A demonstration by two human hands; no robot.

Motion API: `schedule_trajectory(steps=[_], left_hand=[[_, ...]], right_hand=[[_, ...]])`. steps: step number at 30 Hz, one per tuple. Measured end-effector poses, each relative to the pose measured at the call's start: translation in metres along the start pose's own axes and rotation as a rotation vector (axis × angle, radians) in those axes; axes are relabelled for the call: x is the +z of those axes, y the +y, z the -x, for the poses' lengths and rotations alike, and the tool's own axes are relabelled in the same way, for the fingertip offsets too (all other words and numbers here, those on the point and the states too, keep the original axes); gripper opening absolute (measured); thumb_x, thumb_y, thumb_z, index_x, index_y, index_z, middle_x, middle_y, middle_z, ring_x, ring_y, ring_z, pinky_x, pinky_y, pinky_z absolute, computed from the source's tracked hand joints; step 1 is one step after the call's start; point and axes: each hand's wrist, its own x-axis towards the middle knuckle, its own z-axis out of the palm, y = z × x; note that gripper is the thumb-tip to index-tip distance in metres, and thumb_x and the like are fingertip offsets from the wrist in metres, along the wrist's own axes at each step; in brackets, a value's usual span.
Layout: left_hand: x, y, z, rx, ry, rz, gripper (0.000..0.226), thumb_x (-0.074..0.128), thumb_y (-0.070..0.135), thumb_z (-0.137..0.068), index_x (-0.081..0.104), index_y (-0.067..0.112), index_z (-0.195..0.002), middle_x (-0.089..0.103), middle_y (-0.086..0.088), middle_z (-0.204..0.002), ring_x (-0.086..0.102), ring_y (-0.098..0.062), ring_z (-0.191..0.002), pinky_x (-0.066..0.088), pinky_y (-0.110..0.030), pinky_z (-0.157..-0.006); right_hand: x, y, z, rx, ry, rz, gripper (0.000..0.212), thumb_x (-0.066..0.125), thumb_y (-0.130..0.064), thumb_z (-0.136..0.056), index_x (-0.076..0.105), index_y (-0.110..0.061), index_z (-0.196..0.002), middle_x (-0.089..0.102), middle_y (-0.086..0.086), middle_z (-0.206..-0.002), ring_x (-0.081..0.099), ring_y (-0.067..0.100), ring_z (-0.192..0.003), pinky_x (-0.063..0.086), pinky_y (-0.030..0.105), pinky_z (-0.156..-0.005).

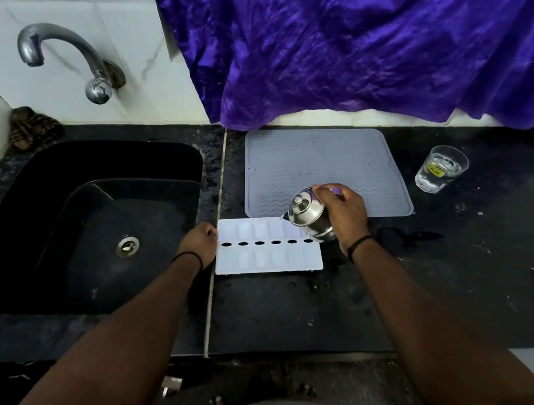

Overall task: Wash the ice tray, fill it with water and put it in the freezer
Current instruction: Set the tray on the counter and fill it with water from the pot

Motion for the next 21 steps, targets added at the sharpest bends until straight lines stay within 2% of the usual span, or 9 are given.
schedule_trajectory(steps=[4,11,14,21], left_hand=[[0.0005,-0.0001,-0.0004,-0.005,0.004,0.006,0.021,0.042,0.019,-0.096,0.059,0.007,-0.100,0.063,-0.020,-0.107,0.058,-0.034,-0.097,0.036,-0.029,-0.073],[0.0009,-0.0002,-0.0002,-0.005,0.011,0.009,0.022,0.043,0.019,-0.096,0.060,0.007,-0.103,0.063,-0.020,-0.111,0.058,-0.034,-0.100,0.039,-0.031,-0.078],[0.0010,0.0000,-0.0008,-0.008,0.011,0.016,0.022,0.043,0.019,-0.096,0.060,0.007,-0.102,0.063,-0.019,-0.110,0.058,-0.034,-0.100,0.038,-0.030,-0.076],[0.0016,-0.0010,-0.0008,-0.007,0.011,0.022,0.021,0.043,0.019,-0.096,0.059,0.007,-0.099,0.063,-0.020,-0.106,0.058,-0.034,-0.096,0.038,-0.031,-0.075]], right_hand=[[-0.0006,0.0004,-0.0004,0.001,0.011,0.008,0.008,0.076,-0.033,-0.077,0.074,-0.028,-0.071,0.074,-0.009,-0.073,0.069,0.003,-0.065,0.052,0.018,-0.056],[-0.0005,0.0018,-0.0014,-0.004,0.015,0.023,0.009,0.076,-0.031,-0.078,0.073,-0.027,-0.070,0.074,-0.008,-0.074,0.069,0.007,-0.069,0.054,0.025,-0.062],[-0.0004,0.0028,-0.0023,-0.004,0.012,0.029,0.009,0.075,-0.029,-0.079,0.073,-0.024,-0.072,0.075,-0.004,-0.077,0.070,0.014,-0.075,0.058,0.030,-0.069],[-0.0008,0.0030,-0.0022,0.004,0.005,0.017,0.009,0.076,-0.031,-0.078,0.073,-0.024,-0.075,0.075,-0.004,-0.079,0.071,0.017,-0.079,0.056,0.028,-0.067]])
